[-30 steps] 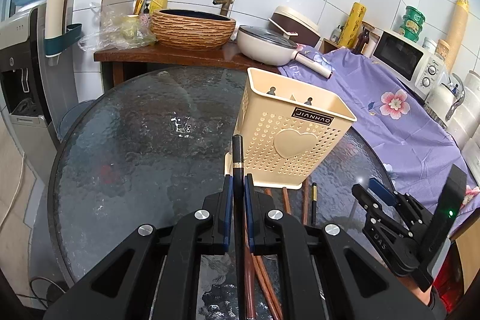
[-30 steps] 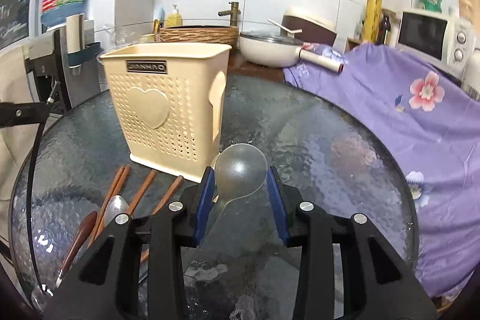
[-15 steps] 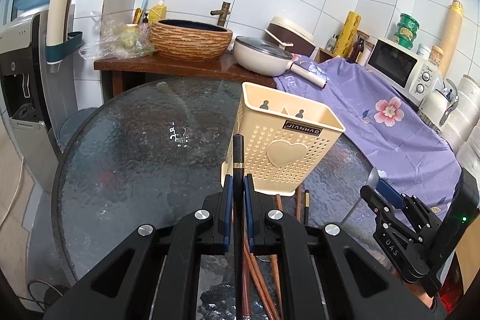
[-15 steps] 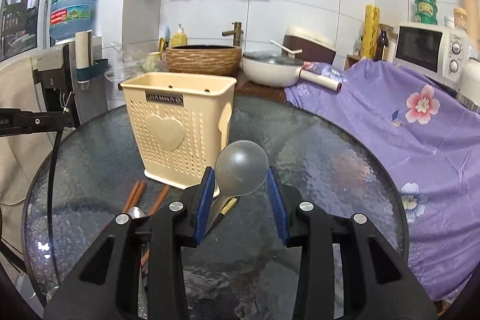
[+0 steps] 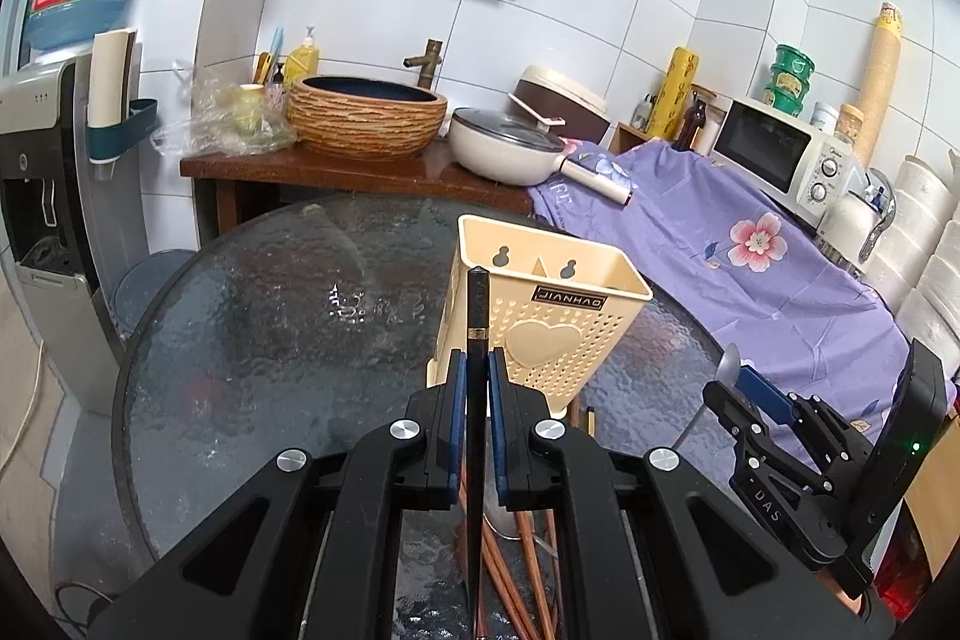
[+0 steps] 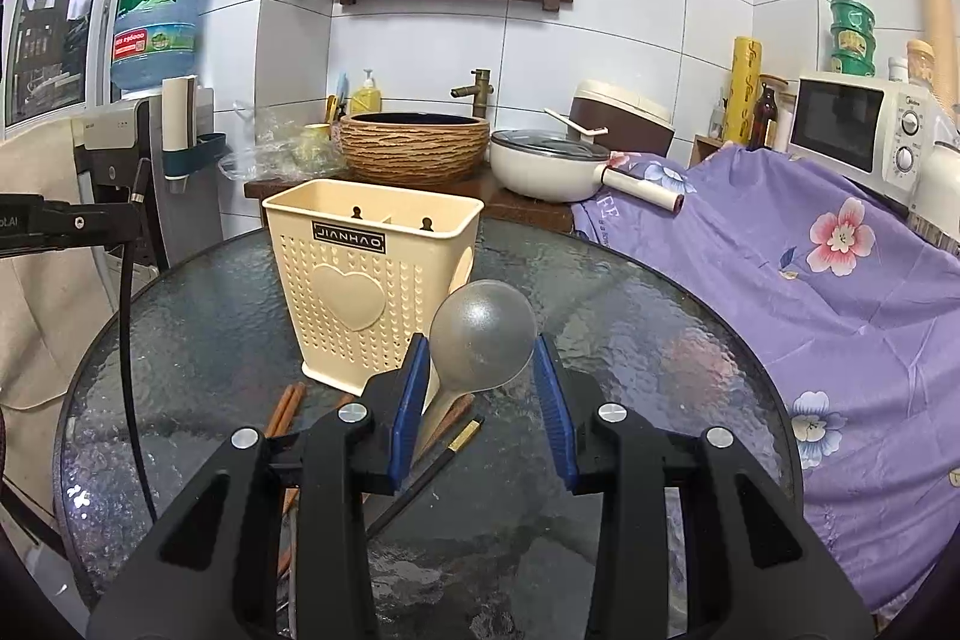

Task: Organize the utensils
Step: 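Lower chopstick into cream holder and open left tool while right tool drops clear spoon in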

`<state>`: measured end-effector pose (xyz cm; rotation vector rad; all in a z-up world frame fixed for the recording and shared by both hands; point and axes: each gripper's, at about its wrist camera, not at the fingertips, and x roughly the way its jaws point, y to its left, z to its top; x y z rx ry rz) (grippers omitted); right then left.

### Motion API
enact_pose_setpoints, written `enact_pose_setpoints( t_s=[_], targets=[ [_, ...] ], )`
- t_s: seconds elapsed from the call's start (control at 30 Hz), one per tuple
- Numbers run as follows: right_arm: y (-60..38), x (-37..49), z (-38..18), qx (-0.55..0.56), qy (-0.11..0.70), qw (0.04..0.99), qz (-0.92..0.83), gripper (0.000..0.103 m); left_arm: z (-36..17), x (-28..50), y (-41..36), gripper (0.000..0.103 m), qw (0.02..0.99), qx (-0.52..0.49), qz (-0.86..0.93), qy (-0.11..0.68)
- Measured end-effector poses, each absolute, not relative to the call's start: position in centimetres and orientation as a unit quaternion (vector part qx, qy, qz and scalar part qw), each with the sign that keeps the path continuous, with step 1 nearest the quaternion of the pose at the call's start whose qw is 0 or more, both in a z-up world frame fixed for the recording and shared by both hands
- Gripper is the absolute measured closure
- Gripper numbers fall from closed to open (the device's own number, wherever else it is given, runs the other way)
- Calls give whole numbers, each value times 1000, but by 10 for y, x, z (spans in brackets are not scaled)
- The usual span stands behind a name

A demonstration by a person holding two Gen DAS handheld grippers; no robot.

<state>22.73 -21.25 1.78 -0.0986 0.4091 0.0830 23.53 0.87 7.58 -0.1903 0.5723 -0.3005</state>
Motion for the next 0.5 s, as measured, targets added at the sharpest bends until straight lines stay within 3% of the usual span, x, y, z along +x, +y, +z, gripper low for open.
enact_pose_setpoints(
  t_s=[0.5],
  targets=[
    [-212, 226, 45, -22, 201, 976, 80, 67, 91, 232, 11, 96, 941, -100, -174, 273]
  ],
)
